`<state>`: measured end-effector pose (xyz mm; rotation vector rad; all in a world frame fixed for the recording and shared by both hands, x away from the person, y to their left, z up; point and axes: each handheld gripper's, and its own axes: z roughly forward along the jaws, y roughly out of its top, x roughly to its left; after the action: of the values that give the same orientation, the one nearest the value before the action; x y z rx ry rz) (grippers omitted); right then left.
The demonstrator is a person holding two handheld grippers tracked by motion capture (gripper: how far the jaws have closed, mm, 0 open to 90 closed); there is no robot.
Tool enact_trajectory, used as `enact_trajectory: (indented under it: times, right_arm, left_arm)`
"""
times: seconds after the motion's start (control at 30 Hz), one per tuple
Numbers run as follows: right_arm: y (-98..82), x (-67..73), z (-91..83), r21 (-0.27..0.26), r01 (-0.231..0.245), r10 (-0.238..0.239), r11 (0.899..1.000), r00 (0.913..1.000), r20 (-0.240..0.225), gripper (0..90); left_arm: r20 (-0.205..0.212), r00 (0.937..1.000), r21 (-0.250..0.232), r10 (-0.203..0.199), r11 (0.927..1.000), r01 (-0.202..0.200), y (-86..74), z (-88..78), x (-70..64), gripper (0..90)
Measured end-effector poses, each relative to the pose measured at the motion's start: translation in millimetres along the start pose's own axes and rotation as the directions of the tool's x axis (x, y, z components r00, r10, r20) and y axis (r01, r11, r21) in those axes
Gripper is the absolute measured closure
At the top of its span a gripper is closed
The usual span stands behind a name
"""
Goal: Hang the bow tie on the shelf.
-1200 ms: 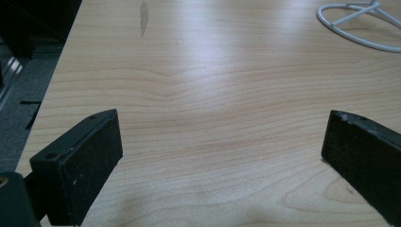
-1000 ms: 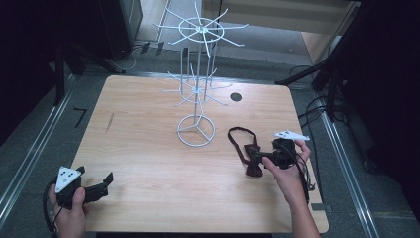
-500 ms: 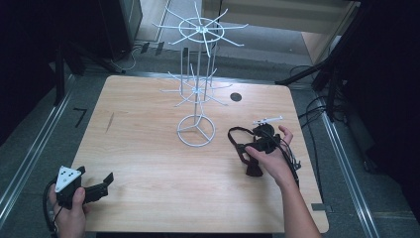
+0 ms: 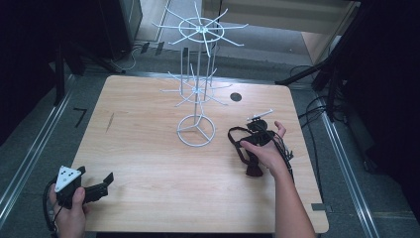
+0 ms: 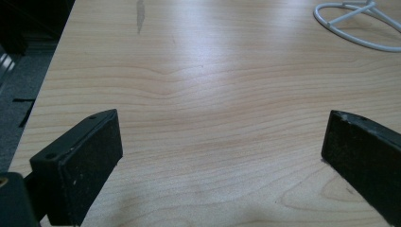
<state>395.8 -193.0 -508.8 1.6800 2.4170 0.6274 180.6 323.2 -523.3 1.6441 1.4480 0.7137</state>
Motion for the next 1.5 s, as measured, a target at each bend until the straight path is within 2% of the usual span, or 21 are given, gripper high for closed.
enact_trajectory:
  times: [0.13,0.17,0.27,0.33,0.37,0.43,0.47,0.53,0.63,0.7,0.8,0.97,1.0,1.03,1.07,1.17,1.23,1.33,1.5]
  right_arm:
    - [1.4,0.6,7.9,0.019,-0.013,0.014,1.0,0.9998,-0.012,0.0]
    - [2.2,2.5,9.6,0.02,-0.011,0.011,1.0,0.9996,-0.025,0.0]
    - [3.1,5.7,11.3,0.023,0.001,-0.001,1.0,0.9998,-0.021,0.0]
    - [5.4,10.4,12.5,0.006,0.026,-0.026,1.0,0.9992,0.031,0.0]
    - [6.2,11.4,13.0,0.006,0.04,-0.04,0.999,0.9984,0.041,0.0]
    - [6.8,12.8,13.4,0.013,0.036,-0.037,0.999,0.9988,0.033,0.0]
    - [7.5,14.5,15.3,0.022,0.051,-0.052,0.998,0.9982,0.029,0.0]
    - [8.1,17.7,17.5,0.027,0.063,-0.064,0.998,0.9966,0.052,0.0]
    - [8.6,19.9,20.3,0.037,0.067,-0.069,0.997,0.9961,0.055,1.0]
    - [7.9,23.0,21.8,0.042,0.092,-0.095,0.995,0.9938,0.058,3.1]
    - [7.6,26.4,18.4,0.029,0.119,-0.12,0.992,0.9917,0.046,14.7]
    - [6.6,31.8,10.9,-0.005,0.153,-0.152,0.988,0.9879,0.03,53.3]
    - [6.4,33.6,9.9,-0.001,0.157,-0.157,0.988,0.9872,0.024,58.5]
    - [6.4,33.6,9.9,-0.001,0.157,-0.157,0.988,0.9872,0.024,58.5]
    - [6.0,36.7,9.3,-0.001,0.178,-0.178,0.984,0.9838,0.018,70.6]
    - [5.5,40.9,8.8,0.006,0.188,-0.188,0.982,0.982,0.011,84.2]
    - [4.8,43.5,8.8,0.01,0.184,-0.184,0.983,0.9829,0.002,89.7]
    - [3.0,43.6,8.4,0.0,0.176,-0.176,0.984,0.9844,0.003,90.0]
    - [-4.8,39.8,6.5,-0.066,0.154,-0.154,0.986,0.9881,0.008,90.0]
  left_arm:
    - [0.001,1.0,0.003,0.0,1.0,0.0,0.1,-0.1,0.3,0.1]
    - [0.0,1.0,0.003,-0.001,1.0,0.001,0.2,0.0,0.2,0.1]
    - [0.001,1.0,0.002,0.0,1.0,0.0,0.1,0.1,0.1,0.1]
    - [0.001,1.0,0.004,0.001,1.0,-0.001,0.1,0.1,0.1,0.1]
    - [0.001,1.0,0.004,0.001,1.0,-0.001,0.1,0.1,0.1,0.2]
    - [0.002,1.0,0.005,0.002,1.0,-0.002,0.2,0.1,0.1,0.1]
    - [0.001,1.0,0.005,0.002,1.0,-0.002,0.2,0.1,0.0,0.1]
    - [0.001,1.0,0.006,0.002,1.0,-0.002,0.2,0.1,0.0,0.1]
    - [0.001,1.0,0.004,0.001,1.0,-0.001,0.2,0.2,0.1,0.1]
    - [0.002,1.0,0.007,0.002,1.0,-0.002,0.3,0.1,0.1,0.1]
    - [0.002,1.0,0.008,0.0,1.0,0.0,0.3,0.2,0.1,0.2]
    - [0.0,1.0,0.009,0.001,1.0,-0.001,0.3,0.4,-0.3,0.1]
    - [0.0,1.0,0.009,0.001,1.0,-0.001,0.3,0.4,-0.3,0.1]
    - [-0.001,1.0,0.008,0.001,1.0,-0.001,0.3,0.5,-0.4,0.1]
    - [-0.001,1.0,0.009,0.002,1.0,-0.002,0.3,0.5,-0.4,0.1]
    - [-0.002,1.0,0.009,0.0,1.0,0.0,0.4,0.6,-0.5,0.1]
    - [-0.003,1.0,0.01,0.0,1.0,0.0,0.4,0.6,-0.5,0.1]
    - [-0.002,1.0,0.011,0.001,0.9999,-0.001,0.4,0.5,-0.5,0.1]
    - [-0.001,1.0,0.009,0.001,1.0,-0.001,0.3,0.5,-0.4,0.1]
